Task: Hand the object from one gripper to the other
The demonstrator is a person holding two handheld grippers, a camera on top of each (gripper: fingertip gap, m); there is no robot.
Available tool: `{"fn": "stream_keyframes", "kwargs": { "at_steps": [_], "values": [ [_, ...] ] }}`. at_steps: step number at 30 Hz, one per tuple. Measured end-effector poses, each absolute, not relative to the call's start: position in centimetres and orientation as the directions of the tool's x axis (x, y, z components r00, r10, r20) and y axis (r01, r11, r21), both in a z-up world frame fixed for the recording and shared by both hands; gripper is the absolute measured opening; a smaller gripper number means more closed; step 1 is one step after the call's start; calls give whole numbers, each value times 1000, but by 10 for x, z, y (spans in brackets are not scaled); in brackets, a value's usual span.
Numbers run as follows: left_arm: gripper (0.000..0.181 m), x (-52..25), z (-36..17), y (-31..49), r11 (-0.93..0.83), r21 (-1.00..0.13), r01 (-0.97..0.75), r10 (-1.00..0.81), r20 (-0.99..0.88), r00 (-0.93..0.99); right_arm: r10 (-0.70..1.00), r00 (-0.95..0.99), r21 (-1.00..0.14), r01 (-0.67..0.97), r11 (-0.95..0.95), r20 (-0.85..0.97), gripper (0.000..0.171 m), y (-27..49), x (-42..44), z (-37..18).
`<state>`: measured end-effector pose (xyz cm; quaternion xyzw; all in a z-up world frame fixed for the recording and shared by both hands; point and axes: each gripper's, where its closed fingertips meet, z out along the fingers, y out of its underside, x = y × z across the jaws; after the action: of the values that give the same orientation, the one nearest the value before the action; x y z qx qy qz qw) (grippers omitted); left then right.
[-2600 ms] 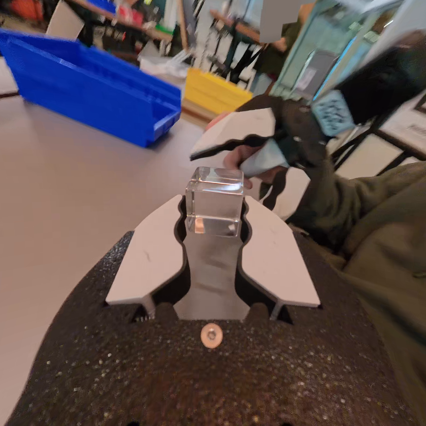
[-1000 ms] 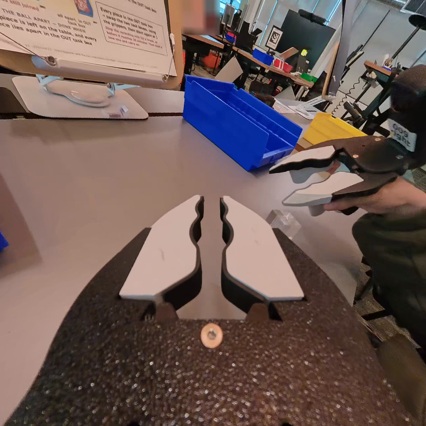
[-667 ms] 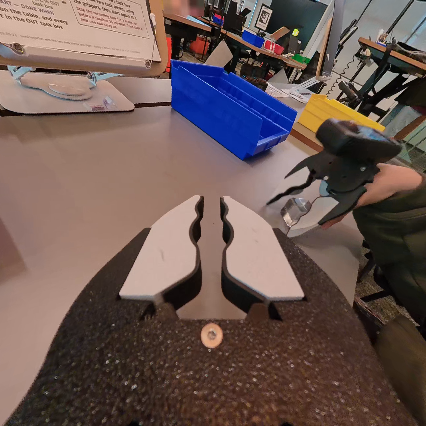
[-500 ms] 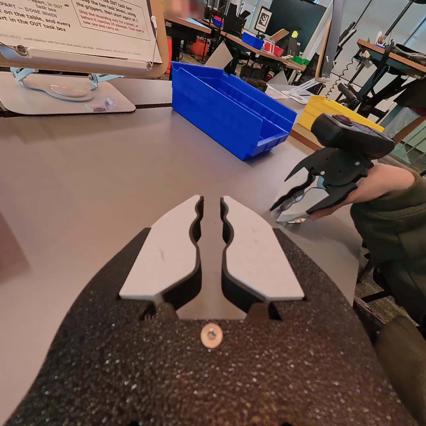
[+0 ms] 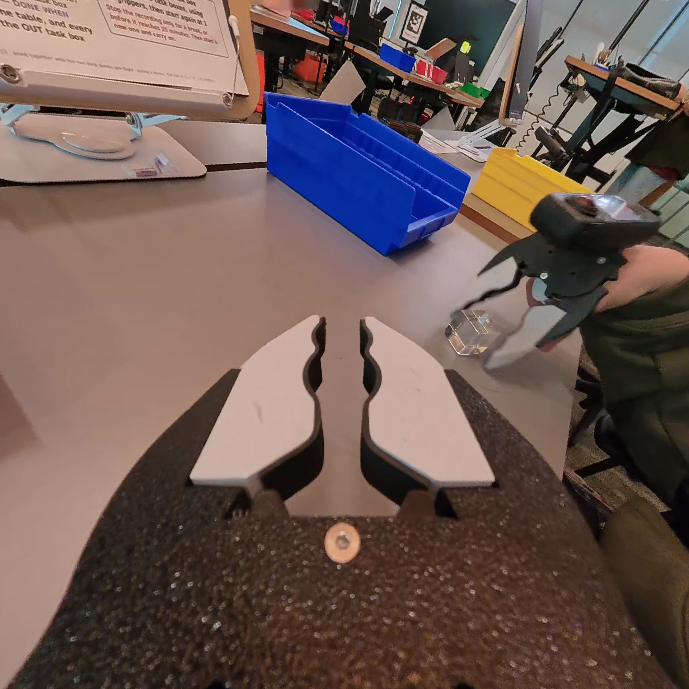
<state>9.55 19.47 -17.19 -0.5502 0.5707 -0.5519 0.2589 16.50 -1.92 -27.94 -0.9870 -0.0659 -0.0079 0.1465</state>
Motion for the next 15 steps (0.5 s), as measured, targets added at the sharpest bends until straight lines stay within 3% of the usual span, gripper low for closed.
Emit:
{"fn": "stream_keyframes", "kwargs": {
  "at_steps": [1,3,5,8,10,12,15],
  "values": [
    [17,95,-171,193,-205,-917,-341,-915,303,-265,139,990,-277,134,-952,4,44,-18,163,-281],
    [18,95,-171,192,-187,-920,-343,-918,288,-272,153,988,-346,135,-929,-25,44,-6,159,-272],
    [18,94,-171,192,-175,-922,-346,-920,278,-275,160,987,-491,149,-859,20,44,12,161,-248],
    [17,93,-172,189,-180,-921,-346,-914,287,-287,126,987,-709,161,-687,102,44,42,169,-206],
    [18,92,-170,179,-195,-918,-346,-891,313,-329,110,972,-795,234,-559,209,44,61,172,-182],
    [30,90,-165,163,-227,-904,-363,-845,368,-389,110,934,-812,349,-468,339,44,78,168,-169],
    [58,79,-150,128,-294,-857,-422,-704,493,-511,207,792,-724,609,-323,574,45,101,140,-166]
  ]
}}
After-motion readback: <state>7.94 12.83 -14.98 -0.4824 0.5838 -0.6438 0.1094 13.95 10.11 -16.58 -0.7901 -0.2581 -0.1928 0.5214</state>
